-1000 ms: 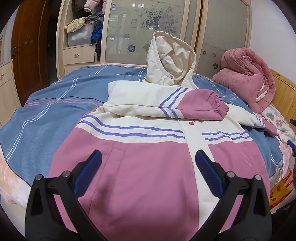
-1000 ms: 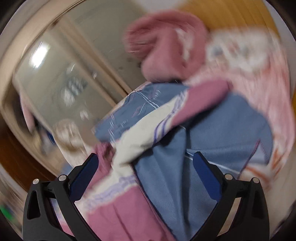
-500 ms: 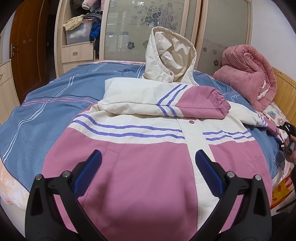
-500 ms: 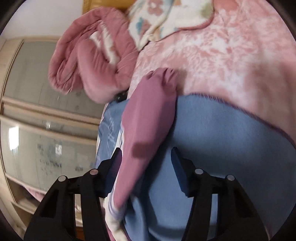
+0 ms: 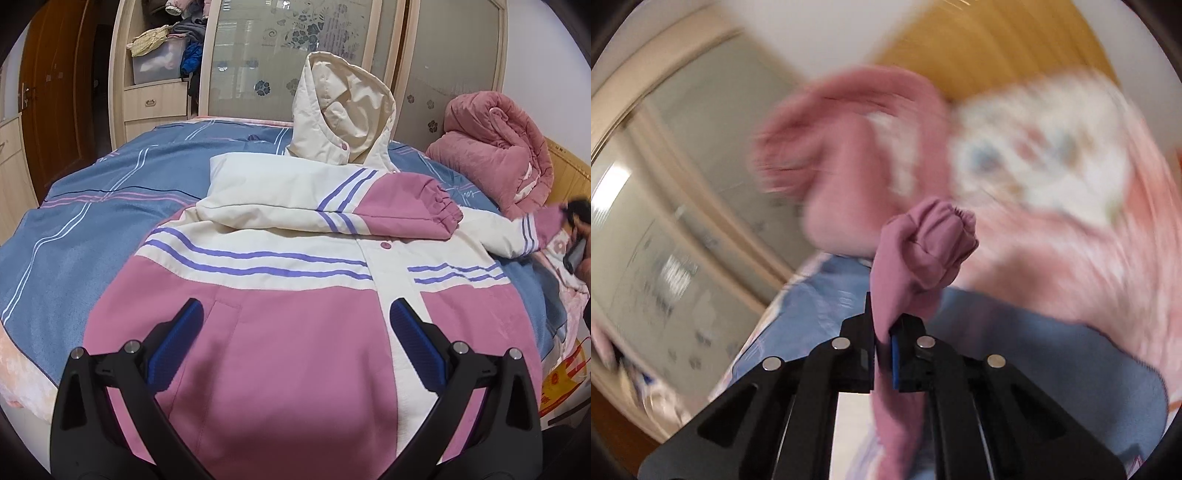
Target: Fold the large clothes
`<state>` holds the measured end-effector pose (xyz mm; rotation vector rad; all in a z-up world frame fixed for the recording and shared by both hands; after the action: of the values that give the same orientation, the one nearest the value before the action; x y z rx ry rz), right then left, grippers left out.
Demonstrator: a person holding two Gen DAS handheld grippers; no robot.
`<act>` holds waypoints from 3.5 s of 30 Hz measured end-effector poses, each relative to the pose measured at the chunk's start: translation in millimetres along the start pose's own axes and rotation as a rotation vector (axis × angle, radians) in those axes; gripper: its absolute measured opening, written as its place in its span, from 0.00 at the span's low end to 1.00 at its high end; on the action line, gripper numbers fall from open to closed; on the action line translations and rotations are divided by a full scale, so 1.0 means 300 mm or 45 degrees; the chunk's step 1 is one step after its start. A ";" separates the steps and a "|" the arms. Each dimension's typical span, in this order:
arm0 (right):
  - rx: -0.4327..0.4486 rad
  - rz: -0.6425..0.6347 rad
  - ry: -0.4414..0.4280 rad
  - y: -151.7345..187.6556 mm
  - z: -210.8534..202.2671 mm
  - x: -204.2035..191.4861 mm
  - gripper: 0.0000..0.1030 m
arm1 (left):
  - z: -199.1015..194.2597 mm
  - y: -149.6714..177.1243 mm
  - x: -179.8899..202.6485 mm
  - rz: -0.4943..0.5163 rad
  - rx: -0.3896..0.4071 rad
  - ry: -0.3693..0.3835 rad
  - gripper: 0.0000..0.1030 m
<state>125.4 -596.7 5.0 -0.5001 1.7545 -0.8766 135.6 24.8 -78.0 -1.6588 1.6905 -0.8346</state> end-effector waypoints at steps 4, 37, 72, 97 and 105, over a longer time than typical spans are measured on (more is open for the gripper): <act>-0.045 -0.508 -0.225 0.108 -0.026 -0.466 0.06 | -0.013 -0.010 -0.010 -0.016 0.011 0.008 0.98; -0.749 -0.781 -0.313 0.919 -0.468 -0.639 0.99 | -0.038 -0.023 -0.068 -0.043 0.005 0.042 0.98; -0.675 -0.760 -0.350 0.868 -0.648 -0.508 0.99 | -0.189 0.084 -0.098 0.078 0.075 -0.027 0.98; -0.690 -0.752 -0.344 0.873 -0.650 -0.503 0.99 | -0.167 0.093 -0.090 0.085 0.057 -0.030 0.98; -0.693 -0.753 -0.347 0.875 -0.650 -0.504 0.99 | -0.167 0.094 -0.088 0.088 0.058 -0.029 0.98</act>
<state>17.7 -260.5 -67.6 -1.4800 1.5959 -0.6643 79.2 52.2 -70.0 -1.5651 1.6909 -0.8126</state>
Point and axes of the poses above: each gripper's, at about its wrist camera, not at the fingertips, and z roughly the way its jaws point, x to its right, y to its underside, the point moved 2 cm from there along z, roughly the way its jaws point, and after that the axes turned 14 degrees about -y, right-handed, at the moved point
